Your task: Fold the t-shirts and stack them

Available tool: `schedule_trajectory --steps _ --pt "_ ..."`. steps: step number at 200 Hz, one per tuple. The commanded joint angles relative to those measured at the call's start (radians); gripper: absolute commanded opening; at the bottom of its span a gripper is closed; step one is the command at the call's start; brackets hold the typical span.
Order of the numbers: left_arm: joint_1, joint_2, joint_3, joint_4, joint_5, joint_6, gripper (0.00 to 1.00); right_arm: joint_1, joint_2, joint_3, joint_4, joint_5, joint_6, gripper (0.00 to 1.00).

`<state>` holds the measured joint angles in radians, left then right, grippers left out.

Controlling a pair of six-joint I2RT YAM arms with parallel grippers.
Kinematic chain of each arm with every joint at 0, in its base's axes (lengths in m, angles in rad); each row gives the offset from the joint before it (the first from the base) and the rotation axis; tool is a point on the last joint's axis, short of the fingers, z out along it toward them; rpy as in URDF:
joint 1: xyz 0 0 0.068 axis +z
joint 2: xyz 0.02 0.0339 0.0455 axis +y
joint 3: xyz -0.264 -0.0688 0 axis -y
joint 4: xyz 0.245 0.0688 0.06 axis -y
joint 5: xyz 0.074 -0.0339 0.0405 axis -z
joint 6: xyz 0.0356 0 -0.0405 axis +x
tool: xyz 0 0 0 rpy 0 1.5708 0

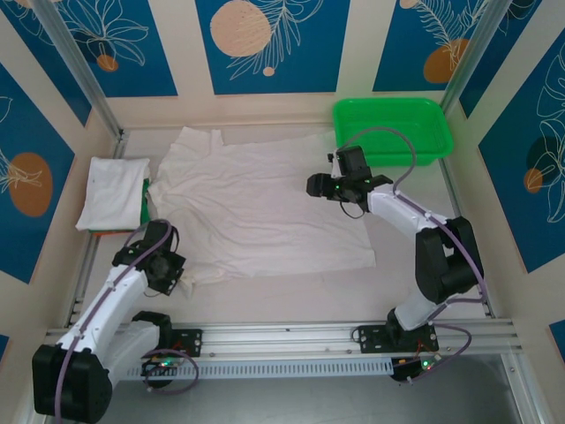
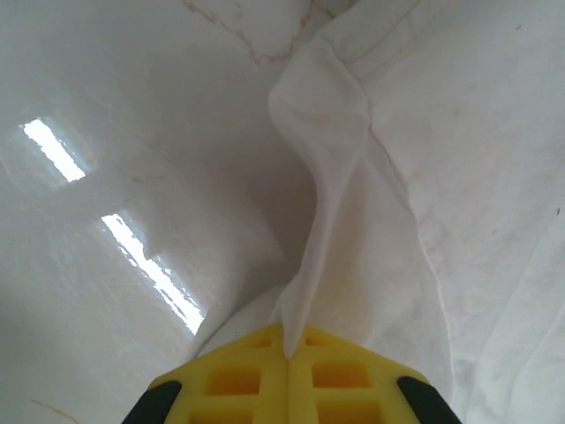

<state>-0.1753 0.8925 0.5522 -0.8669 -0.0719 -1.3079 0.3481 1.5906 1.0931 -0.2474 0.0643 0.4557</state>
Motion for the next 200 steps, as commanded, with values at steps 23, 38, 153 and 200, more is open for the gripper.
schedule_trajectory --steps 23,38,153,200 --pt "-0.007 -0.072 -0.002 -0.134 -0.01 -0.028 0.0 -0.062 -0.158 -0.122 -0.058 0.018 0.07 0.66" --pt "-0.007 -0.101 -0.015 -0.185 0.007 -0.047 0.0 -0.09 -0.206 -0.165 -0.102 0.024 0.118 0.65" --pt "-0.008 -0.118 -0.015 -0.24 -0.089 -0.004 0.0 -0.216 -0.422 -0.46 -0.436 0.065 0.337 0.57" --pt "-0.008 -0.093 -0.029 -0.186 -0.08 0.007 0.0 -0.151 -0.431 -0.527 -0.448 0.054 0.4 0.52"
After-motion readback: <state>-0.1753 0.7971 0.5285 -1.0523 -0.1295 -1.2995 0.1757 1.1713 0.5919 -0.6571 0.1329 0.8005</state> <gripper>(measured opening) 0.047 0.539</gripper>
